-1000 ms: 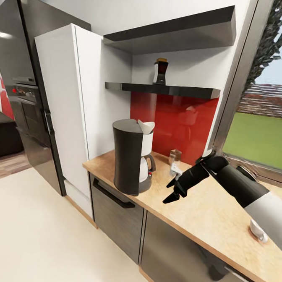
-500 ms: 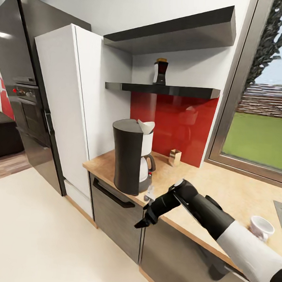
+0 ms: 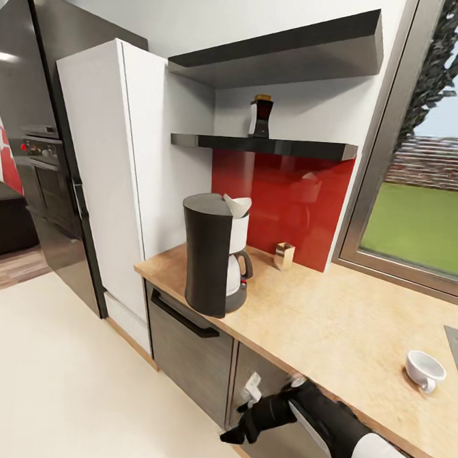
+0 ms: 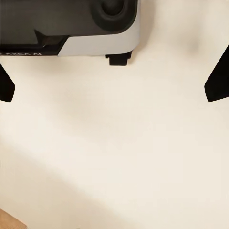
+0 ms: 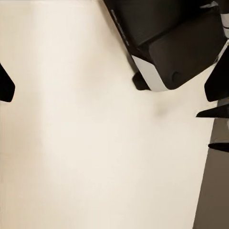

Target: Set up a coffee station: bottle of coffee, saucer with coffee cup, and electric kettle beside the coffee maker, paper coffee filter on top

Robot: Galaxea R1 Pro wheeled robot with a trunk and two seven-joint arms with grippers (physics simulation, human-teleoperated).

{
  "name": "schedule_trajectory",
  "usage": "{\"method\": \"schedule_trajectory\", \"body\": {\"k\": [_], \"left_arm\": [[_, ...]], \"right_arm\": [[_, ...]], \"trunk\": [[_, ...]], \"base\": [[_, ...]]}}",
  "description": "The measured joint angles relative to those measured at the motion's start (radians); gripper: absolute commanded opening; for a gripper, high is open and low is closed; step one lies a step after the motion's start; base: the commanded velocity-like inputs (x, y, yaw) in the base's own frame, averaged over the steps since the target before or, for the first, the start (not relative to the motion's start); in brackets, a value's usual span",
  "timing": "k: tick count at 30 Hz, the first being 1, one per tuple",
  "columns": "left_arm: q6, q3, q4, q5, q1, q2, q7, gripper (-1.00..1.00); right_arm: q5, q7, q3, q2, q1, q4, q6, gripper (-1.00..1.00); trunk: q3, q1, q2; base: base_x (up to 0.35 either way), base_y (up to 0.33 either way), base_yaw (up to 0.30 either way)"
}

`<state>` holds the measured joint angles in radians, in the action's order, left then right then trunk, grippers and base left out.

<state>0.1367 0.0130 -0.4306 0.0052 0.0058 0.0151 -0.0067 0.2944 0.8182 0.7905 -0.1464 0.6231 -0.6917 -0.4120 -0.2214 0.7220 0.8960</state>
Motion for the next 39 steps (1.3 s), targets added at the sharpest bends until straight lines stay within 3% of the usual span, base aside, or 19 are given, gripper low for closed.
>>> {"method": "schedule_trajectory", "body": {"k": [3,7,10,14,21,39], "left_arm": [[0.0,0.005,-0.003,0.006,0.0,0.0,0.0,1.0],[0.0,0.012,-0.007,0.011,0.0,0.0,0.0,1.0],[0.0,0.016,-0.008,0.012,0.0,-0.001,0.0,1.0],[0.0,0.022,-0.007,0.012,0.0,-0.002,0.0,1.0],[0.001,0.029,0.0,0.012,0.0,-0.004,0.0,1.0],[0.002,0.031,0.025,0.011,0.0,-0.004,0.0,1.0]], "right_arm": [[0.051,-0.014,0.001,0.0,-0.052,0.21,0.164,1.0],[0.07,-0.017,0.0,-0.002,-0.132,0.399,0.305,1.0],[0.094,-0.018,-0.002,-0.003,-0.176,0.478,0.372,1.0],[0.161,-0.021,0.0,-0.003,-0.252,0.606,0.5,1.0],[0.179,-0.026,-0.003,0.0,-0.304,0.655,0.544,1.0],[0.187,-0.019,-0.003,0.002,-0.317,0.662,0.541,1.0]], "trunk": [[0.0,0.0,0.0],[0.0,0.0,0.0],[0.0,0.0,0.0],[0.0,0.0,0.0],[0.0,0.0,0.0],[0.0,0.0,0.0]], "base": [[0.0,0.0,0.0],[0.0,0.0,0.0],[0.0,0.0,0.0],[0.0,0.0,0.0],[0.0,0.0,0.0],[0.0,0.0,0.0]]}}
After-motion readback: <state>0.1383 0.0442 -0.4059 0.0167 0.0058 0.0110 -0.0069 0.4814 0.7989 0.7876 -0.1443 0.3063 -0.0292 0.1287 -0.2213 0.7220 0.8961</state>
